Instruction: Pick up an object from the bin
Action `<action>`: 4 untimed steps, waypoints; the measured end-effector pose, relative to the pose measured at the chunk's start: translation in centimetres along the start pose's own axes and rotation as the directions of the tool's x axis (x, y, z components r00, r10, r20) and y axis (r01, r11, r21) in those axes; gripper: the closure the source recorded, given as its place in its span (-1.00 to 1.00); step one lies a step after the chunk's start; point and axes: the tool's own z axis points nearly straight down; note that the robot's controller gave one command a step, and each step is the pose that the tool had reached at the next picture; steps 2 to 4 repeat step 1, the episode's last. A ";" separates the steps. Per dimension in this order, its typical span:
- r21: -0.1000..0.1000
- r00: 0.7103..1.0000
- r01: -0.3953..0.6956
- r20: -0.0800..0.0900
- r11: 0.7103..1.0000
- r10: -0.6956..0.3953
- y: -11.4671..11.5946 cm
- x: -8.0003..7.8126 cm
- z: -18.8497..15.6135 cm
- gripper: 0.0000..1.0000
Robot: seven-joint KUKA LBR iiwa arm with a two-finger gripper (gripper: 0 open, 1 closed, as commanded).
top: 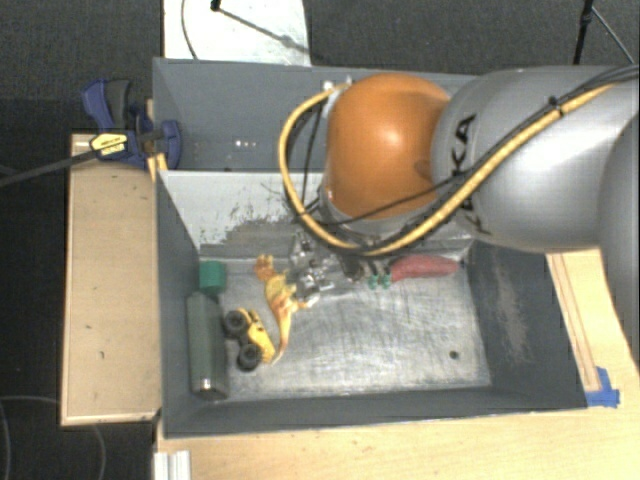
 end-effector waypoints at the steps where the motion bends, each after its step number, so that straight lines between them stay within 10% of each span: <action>1: 0.000 1.000 0.002 -0.001 1.000 -0.002 0.0 0.0 0.0 1.00; 4: 0.000 1.000 0.002 -0.001 1.000 -0.002 0.0 0.0 0.0 1.00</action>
Offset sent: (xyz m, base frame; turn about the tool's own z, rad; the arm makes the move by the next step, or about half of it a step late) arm 0.0000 0.0000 0.0000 0.0000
